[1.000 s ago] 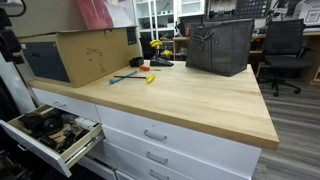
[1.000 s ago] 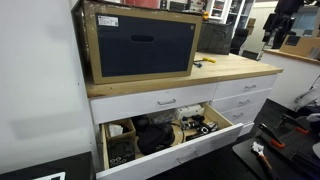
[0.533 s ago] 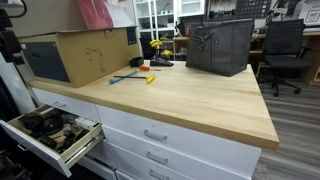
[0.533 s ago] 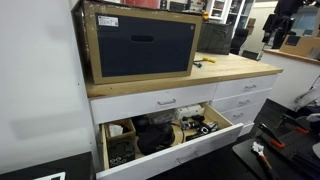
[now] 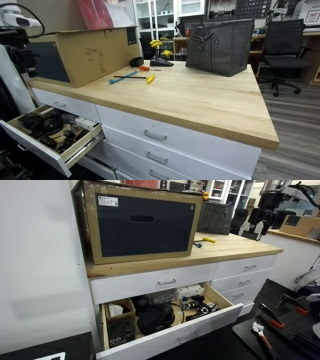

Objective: Pull open the top left drawer

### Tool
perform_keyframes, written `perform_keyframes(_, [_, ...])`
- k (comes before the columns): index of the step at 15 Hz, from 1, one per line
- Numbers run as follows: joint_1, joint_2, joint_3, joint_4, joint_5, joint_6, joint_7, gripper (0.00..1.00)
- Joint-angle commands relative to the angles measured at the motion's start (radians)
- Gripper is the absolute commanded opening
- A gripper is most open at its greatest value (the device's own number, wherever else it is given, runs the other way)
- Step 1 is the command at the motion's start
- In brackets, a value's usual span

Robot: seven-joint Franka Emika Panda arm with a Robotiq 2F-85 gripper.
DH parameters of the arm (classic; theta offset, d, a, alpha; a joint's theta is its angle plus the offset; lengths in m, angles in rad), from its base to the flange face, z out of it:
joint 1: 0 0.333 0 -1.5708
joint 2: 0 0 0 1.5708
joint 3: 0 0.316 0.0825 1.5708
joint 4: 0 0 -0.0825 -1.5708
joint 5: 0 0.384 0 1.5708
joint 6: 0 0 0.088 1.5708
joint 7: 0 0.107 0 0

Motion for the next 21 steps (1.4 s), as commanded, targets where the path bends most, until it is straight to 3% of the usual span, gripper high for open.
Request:
perform_keyframes(1, [0.033,0.110,0.036,0.002,0.072,0.065,0.022,1.00])
perform_keyframes(8, [0.070,0.233,0.115,-0.012,0.107,0.177,0.151,1.00])
perform_keyframes(15, [0.105,0.311,0.190,-0.040,0.098,0.319,0.373,1.00])
perform_keyframes(21, [0.125,0.416,0.197,-0.030,0.176,0.454,0.514,1.00])
